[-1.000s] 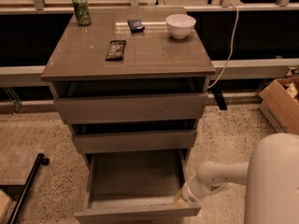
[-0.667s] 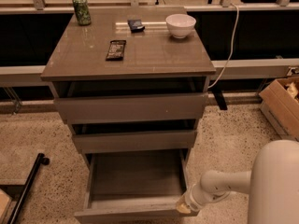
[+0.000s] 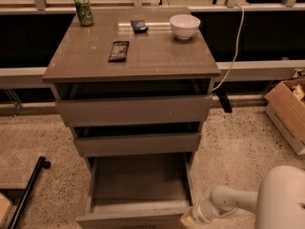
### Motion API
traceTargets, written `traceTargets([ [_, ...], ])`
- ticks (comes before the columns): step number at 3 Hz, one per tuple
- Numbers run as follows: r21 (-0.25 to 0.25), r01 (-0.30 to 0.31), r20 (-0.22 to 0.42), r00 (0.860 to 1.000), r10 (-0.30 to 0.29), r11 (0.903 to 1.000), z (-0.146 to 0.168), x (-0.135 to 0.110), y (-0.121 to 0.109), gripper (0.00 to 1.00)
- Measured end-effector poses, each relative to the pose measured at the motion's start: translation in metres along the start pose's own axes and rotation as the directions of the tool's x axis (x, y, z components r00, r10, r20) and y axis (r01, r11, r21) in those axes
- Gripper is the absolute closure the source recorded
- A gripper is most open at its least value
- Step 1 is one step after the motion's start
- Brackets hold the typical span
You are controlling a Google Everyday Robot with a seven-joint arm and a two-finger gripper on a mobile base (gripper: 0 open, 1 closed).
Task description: Close bottom drawer
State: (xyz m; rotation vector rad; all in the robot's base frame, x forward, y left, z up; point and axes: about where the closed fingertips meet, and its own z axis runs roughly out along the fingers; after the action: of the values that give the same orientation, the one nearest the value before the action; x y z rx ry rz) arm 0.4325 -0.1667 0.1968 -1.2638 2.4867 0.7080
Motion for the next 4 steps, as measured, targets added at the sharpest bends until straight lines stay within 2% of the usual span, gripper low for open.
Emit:
traceTargets([
  [1, -0.023, -0.024, 0.020, 0.999, 0.025, 0.9994, 0.017, 0.006, -0.013, 1.00],
  [2, -0.023, -0.024, 0.020, 0.999, 0.025, 0.9995, 0.017, 0.006, -0.013, 1.00],
  [3, -0.013, -0.017, 0.064, 0.998, 0.017, 0.9998, 0.030, -0.010, -0.029, 1.00],
  [4, -0.014, -0.008, 0.067, 0.998, 0.009, 0.9999, 0.031, -0.014, -0.032, 1.00],
])
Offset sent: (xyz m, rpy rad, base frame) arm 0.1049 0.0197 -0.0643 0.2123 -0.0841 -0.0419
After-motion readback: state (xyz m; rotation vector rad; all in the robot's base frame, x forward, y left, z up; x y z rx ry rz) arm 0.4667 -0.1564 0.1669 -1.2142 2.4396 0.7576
